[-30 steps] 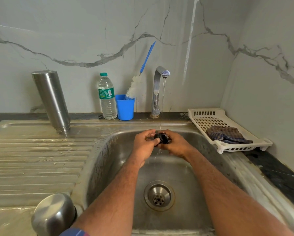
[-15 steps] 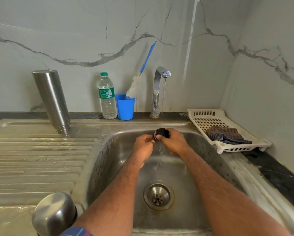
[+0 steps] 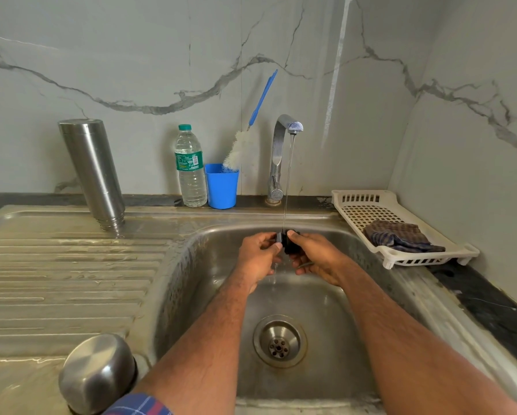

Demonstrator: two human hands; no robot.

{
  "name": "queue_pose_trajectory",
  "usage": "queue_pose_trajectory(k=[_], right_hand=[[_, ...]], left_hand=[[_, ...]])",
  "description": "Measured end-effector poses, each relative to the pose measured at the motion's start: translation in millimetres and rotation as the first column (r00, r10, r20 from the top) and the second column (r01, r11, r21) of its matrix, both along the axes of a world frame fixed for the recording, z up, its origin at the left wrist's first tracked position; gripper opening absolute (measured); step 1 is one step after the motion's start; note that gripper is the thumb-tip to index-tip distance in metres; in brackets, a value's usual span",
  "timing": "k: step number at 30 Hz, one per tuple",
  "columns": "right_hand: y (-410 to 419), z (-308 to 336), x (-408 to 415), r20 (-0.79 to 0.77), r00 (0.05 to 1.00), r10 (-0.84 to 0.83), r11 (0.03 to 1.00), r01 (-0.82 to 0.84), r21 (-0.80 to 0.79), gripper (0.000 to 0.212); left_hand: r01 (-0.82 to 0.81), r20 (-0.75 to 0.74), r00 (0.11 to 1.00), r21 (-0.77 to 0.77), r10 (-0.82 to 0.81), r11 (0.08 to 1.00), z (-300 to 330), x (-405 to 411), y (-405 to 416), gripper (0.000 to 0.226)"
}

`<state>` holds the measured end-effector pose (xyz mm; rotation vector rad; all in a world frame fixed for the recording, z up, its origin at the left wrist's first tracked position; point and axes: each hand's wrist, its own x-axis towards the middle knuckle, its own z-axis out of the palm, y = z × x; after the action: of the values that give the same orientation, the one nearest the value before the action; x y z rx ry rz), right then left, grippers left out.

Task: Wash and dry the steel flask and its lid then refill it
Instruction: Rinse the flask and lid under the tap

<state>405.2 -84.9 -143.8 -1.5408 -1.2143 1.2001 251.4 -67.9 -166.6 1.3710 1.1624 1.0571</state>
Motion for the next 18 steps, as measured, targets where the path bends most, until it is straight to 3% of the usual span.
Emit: queue_pose_trajectory(k=[5, 8, 10, 14, 18], right_hand=[[2.8, -2.7, 1.1, -0.067, 0.998, 0.017, 1.000, -0.016, 0.012, 0.025], [5.2, -2.9, 0.8, -0.173, 0.984, 0.032, 0.997, -0.018, 0.081, 0.036], [7.0, -2.8, 0.2, -0.155, 0.987, 0.037, 0.991, -0.017, 0.130, 0.043], [7.5, -5.8, -3.1, 0.124, 0.992, -0.039, 0.983, 0.016, 0.182, 0.047], [-1.1, 1.5, -16.1, 0.461, 0.879, -0.124, 0.966, 0.000, 0.259, 0.042]], left_hand=[[-0.007, -0.026, 1.000, -0.011, 0.007, 1.000, 0.3, 0.8, 0.5, 0.029], [-0.024, -0.073, 0.997, -0.020, 0.023, 1.000, -1.9, -1.0, 3.3, 0.036], [-0.039, -0.122, 0.992, -0.003, 0.039, 0.999, -2.5, -3.5, 2.3, 0.039], [-0.113, -0.244, 0.961, 0.081, 0.129, 0.990, 6.4, -8.7, -2.7, 0.037], [-0.136, -0.343, 0.921, 0.160, 0.184, 0.978, 34.6, -19.5, -11.9, 0.013]])
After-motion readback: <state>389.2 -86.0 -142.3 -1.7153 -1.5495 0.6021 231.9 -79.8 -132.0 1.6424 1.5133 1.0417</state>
